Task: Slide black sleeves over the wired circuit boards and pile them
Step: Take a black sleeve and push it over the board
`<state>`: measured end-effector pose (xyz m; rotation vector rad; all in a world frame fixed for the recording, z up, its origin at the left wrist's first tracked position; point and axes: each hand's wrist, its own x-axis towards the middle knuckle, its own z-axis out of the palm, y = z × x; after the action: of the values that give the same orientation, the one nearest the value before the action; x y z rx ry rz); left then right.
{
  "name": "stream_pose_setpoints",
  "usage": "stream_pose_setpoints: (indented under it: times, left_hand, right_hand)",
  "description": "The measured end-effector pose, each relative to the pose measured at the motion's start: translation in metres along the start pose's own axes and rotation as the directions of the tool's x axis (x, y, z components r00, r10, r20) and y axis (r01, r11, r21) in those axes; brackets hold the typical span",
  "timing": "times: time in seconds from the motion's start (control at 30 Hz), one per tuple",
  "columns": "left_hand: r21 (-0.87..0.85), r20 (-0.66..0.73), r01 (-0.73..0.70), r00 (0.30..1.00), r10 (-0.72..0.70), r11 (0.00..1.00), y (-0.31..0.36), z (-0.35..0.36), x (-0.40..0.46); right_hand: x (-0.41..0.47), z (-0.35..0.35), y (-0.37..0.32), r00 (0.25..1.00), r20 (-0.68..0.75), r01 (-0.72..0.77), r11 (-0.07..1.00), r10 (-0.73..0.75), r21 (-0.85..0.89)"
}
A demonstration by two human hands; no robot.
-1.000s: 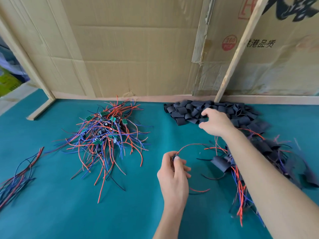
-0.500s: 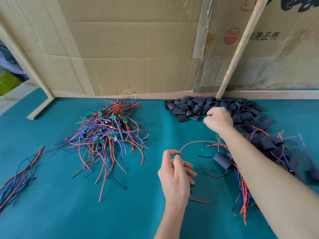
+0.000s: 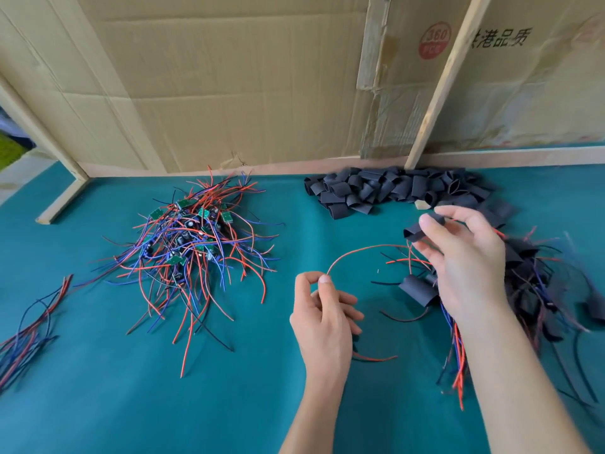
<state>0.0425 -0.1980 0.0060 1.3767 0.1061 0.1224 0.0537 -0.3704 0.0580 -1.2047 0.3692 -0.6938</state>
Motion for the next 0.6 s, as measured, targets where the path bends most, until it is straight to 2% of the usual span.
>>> stream_pose_setpoints:
  times: [0.2, 0.47, 0.6]
  left_hand:
    - [-0.001, -0.013, -0.02, 1.0, 0.02, 1.0, 0.0, 0.002, 0.0]
    - [-0.004, -0.009, -0.028, 1.0, 0.028, 1.0, 0.0, 0.004, -0.001]
    - [0.005, 0.009, -0.042, 0.999, 0.042, 0.999, 0.0, 0.004, -0.001]
  right_hand:
    - [-0.005, -0.015, 0.004, 0.997, -0.031, 0.064, 0.996, -0.066, -0.055]
    - [-0.009, -0.01, 0.01, 1.0, -0.001, -0.014, 0.998, 0.014, -0.056]
    - [-0.019, 0.003, 0.015, 0.996, 0.025, -0.081, 0.996, 0.08, 0.047]
